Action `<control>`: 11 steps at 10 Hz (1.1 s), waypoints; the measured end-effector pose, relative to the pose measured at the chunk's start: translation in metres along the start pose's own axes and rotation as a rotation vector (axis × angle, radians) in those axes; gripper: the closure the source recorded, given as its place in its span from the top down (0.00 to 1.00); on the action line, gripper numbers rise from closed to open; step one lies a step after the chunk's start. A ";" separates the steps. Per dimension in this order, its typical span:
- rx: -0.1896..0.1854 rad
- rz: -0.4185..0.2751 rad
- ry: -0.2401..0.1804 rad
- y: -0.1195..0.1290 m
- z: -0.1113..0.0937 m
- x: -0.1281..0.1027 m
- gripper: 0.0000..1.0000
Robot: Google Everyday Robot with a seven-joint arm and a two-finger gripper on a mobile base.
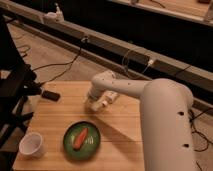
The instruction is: Wipe the white sponge on the table
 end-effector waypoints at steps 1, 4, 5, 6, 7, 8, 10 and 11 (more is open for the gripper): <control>0.005 -0.009 0.001 -0.005 0.002 -0.007 0.00; -0.051 -0.038 -0.021 0.001 0.040 -0.033 0.00; -0.076 -0.043 -0.036 0.007 0.049 -0.040 0.00; -0.103 -0.041 -0.061 0.012 0.057 -0.046 0.00; -0.133 -0.036 -0.089 0.017 0.064 -0.053 0.00; -0.155 -0.038 -0.103 0.025 0.069 -0.056 0.00; -0.199 -0.053 -0.126 0.054 0.072 -0.056 0.00; -0.208 -0.050 -0.128 0.062 0.071 -0.053 0.00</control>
